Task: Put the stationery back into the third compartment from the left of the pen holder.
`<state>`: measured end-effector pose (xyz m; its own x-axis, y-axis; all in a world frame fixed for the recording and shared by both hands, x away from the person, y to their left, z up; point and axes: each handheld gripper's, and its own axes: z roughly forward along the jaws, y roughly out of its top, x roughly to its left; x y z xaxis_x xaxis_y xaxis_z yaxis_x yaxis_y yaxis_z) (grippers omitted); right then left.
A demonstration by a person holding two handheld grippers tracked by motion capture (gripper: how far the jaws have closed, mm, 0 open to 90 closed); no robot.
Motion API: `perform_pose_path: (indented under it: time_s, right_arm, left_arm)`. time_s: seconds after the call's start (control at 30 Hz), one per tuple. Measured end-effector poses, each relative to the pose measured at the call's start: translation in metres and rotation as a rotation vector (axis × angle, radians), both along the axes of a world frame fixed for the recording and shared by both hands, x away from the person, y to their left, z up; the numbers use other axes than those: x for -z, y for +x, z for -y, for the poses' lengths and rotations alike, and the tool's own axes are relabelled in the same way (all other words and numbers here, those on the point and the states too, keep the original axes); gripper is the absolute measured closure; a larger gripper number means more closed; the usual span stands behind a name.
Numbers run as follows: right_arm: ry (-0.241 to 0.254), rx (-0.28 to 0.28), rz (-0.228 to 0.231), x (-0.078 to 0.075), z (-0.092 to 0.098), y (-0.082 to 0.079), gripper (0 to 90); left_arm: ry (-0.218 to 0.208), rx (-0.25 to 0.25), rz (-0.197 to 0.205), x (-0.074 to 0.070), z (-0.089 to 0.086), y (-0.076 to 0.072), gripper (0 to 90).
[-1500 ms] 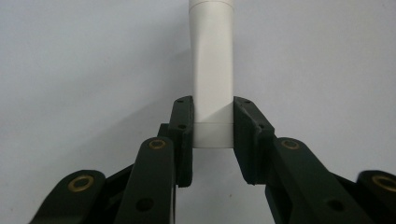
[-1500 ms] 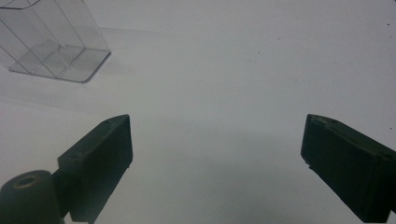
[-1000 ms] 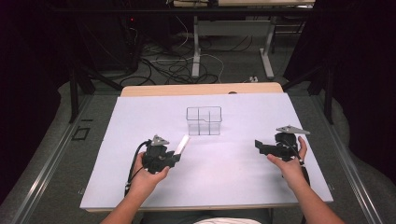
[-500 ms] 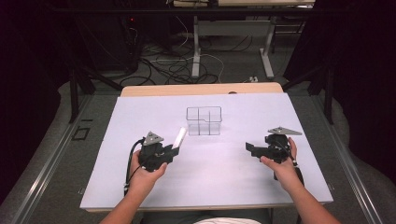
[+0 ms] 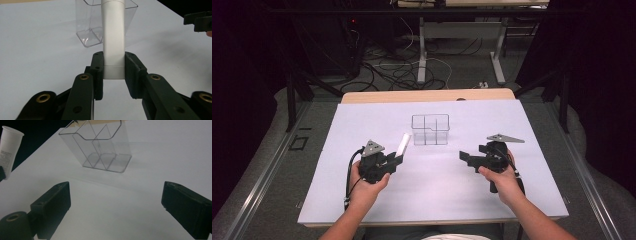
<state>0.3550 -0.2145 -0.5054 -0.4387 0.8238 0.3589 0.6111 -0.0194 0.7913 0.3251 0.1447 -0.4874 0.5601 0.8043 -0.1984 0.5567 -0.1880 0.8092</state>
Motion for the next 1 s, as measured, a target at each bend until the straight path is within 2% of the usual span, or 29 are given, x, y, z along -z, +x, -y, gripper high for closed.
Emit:
perform_pose_path:
  time_s: [0.1, 0.13, 0.17, 0.37, 0.47, 0.5, 0.63, 0.67, 0.77, 0.87, 0.97, 1.0]
  right_arm:
    - [0.041, -0.023, -0.019, -0.002, -0.012, 0.003, 8.3]
    - [0.041, -0.023, -0.019, -0.002, -0.012, 0.003, 8.3]
    - [0.085, -0.027, -0.034, -0.002, -0.02, 0.005, 8.4]
    - [0.218, -0.017, -0.132, -0.002, -0.041, 0.01, 10.8]
    - [0.219, -0.008, -0.172, -0.001, -0.048, 0.014, 11.1]
    - [0.213, 0.005, -0.171, -0.001, -0.051, 0.015, 11.1]
    - [0.188, 0.006, -0.165, 0.0, -0.057, 0.016, 11.3]
    - [0.178, 0.005, -0.163, 0.0, -0.059, 0.016, 11.3]
    - [0.163, 0.005, -0.164, 0.0, -0.062, 0.015, 13.7]
    - [0.187, -0.005, -0.175, -0.001, -0.064, 0.013, 15.8]
    - [0.196, -0.003, -0.187, -0.001, -0.065, 0.01, 18.4]
    - [0.207, -0.01, -0.194, -0.001, -0.064, 0.009, 20.1]
  left_arm:
    - [-0.003, 0.002, 0.002, -0.001, -0.001, 0.0, 71.4]
    - [-0.003, 0.002, 0.002, -0.001, -0.001, 0.0, 71.4]
    - [-0.008, 0.001, -0.002, -0.001, 0.0, -0.001, 71.4]
    - [-0.001, 0.013, 0.001, 0.0, 0.001, -0.002, 71.4]
    - [-0.001, 0.016, 0.002, 0.0, 0.002, -0.002, 71.4]
    - [-0.01, 0.012, -0.005, 0.001, 0.003, -0.002, 71.4]
    - [0.01, 0.026, -0.015, 0.002, 0.004, -0.003, 71.4]
    - [0.007, 0.029, -0.001, 0.003, 0.006, -0.003, 71.4]
    - [0.003, 0.03, -0.002, 0.003, 0.009, -0.003, 71.4]
    - [-0.008, 0.041, 0.0, 0.005, 0.016, -0.005, 71.4]
    - [-0.038, 0.044, -0.004, 0.007, 0.023, -0.006, 71.4]
    - [-0.031, 0.055, -0.011, 0.006, 0.025, -0.006, 71.4]
